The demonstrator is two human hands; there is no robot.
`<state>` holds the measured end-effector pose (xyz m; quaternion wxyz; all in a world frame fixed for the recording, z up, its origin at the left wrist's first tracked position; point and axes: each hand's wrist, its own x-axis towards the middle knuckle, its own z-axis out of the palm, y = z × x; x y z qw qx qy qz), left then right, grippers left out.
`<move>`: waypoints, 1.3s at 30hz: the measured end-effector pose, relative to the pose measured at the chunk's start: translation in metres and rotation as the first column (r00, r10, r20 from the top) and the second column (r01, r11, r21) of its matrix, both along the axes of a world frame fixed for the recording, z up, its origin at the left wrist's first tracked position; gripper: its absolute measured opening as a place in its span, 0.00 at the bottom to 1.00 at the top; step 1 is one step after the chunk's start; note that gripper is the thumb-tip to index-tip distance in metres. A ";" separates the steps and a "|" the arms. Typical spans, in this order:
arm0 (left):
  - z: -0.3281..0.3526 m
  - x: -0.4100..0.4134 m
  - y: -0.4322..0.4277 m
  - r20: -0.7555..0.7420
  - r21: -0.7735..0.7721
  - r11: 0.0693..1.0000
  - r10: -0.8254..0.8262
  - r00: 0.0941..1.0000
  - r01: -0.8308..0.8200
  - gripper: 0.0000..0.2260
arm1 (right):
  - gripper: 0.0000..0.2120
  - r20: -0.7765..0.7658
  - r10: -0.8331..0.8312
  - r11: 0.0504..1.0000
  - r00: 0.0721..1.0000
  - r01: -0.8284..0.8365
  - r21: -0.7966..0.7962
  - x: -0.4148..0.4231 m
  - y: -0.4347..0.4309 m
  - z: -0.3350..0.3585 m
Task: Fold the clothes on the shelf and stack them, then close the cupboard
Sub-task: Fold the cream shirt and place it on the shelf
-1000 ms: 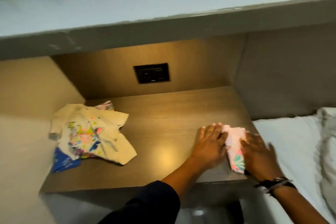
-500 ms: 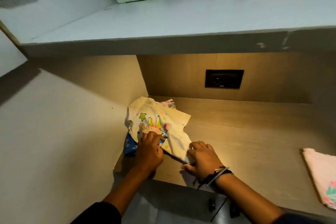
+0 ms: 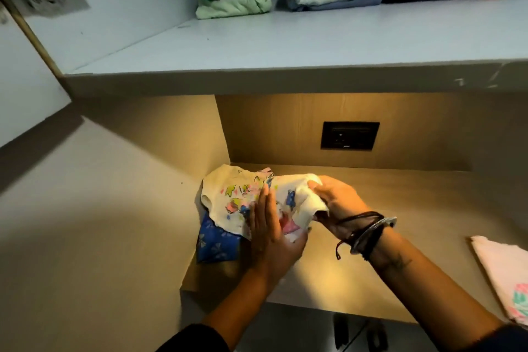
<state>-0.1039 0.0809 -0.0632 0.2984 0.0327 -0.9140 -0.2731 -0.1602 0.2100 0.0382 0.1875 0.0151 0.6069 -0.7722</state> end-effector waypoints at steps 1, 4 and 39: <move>0.005 -0.002 0.003 -0.027 -0.035 0.999 0.003 1.000 -0.004 0.40 | 0.07 0.102 0.001 0.994 0.995 0.010 -0.110 0.001 0.005 0.012; 0.007 -0.007 -0.001 -0.054 -0.064 0.997 -0.035 0.998 0.031 0.30 | 0.10 0.285 0.008 0.976 0.959 0.054 -0.209 0.001 0.028 0.033; 0.186 -0.118 0.024 -0.086 0.279 0.943 -0.165 0.983 0.183 0.08 | 0.09 -0.276 -0.364 0.931 0.890 0.339 -0.134 -0.066 0.194 0.088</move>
